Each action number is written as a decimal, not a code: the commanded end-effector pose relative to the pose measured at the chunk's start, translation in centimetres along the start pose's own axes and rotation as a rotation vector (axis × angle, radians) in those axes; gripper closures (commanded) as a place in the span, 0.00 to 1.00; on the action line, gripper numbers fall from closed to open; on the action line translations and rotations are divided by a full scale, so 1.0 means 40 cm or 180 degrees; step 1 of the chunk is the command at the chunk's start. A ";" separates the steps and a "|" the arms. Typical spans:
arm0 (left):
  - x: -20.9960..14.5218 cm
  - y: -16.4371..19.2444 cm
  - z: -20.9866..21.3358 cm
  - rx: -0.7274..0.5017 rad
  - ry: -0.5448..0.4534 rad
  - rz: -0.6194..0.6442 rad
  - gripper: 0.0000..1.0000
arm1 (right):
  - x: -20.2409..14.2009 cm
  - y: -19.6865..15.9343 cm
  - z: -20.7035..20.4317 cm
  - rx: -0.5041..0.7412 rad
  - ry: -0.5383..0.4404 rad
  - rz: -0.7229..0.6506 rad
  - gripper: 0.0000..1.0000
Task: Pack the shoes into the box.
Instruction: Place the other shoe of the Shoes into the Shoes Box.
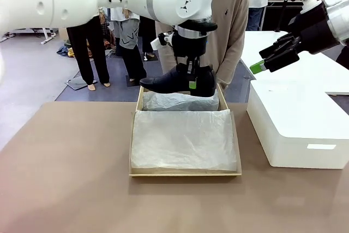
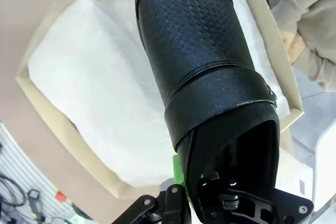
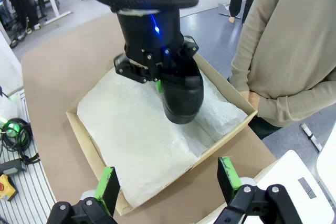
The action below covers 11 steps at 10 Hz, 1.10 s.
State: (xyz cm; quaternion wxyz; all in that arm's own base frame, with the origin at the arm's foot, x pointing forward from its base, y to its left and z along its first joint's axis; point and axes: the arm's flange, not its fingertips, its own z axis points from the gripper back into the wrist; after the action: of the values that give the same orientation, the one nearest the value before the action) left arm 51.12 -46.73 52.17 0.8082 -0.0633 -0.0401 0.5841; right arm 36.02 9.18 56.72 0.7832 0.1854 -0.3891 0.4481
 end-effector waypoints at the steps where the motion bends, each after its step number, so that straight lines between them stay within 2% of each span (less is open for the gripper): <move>1: -0.024 -0.022 0.010 -0.0085 -0.0147 0.0283 1.00 | 0.000 -0.009 -0.005 0.0045 -0.0071 0.0052 0.00; 2: -0.024 -0.019 0.004 -0.0015 -0.0161 0.0262 1.00 | 0.000 -0.009 -0.005 0.0045 -0.0071 0.0052 0.00; 3: -0.014 -0.005 -0.012 -0.0029 -0.0008 0.0068 1.00 | 0.000 -0.009 -0.005 0.0045 -0.0071 0.0052 0.00; 7: -0.019 -0.007 -0.030 -0.0011 -0.0010 0.0069 1.00 | 0.000 -0.009 -0.005 0.0045 -0.0071 0.0052 0.00; 8: -0.019 -0.004 -0.028 -0.0040 -0.0085 0.0327 1.00 | 0.000 -0.009 -0.005 0.0045 -0.0071 0.0052 0.00; 11: -0.067 -0.024 -0.045 -0.0037 -0.0244 0.0598 1.00 | 0.000 -0.009 -0.005 0.0045 -0.0071 0.0052 0.00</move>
State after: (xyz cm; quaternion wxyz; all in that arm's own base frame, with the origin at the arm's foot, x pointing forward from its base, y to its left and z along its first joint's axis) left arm 51.20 -48.34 49.84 0.7741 -0.0599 -0.0447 0.6286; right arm 36.02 9.18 56.72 0.7832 0.1854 -0.3891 0.4481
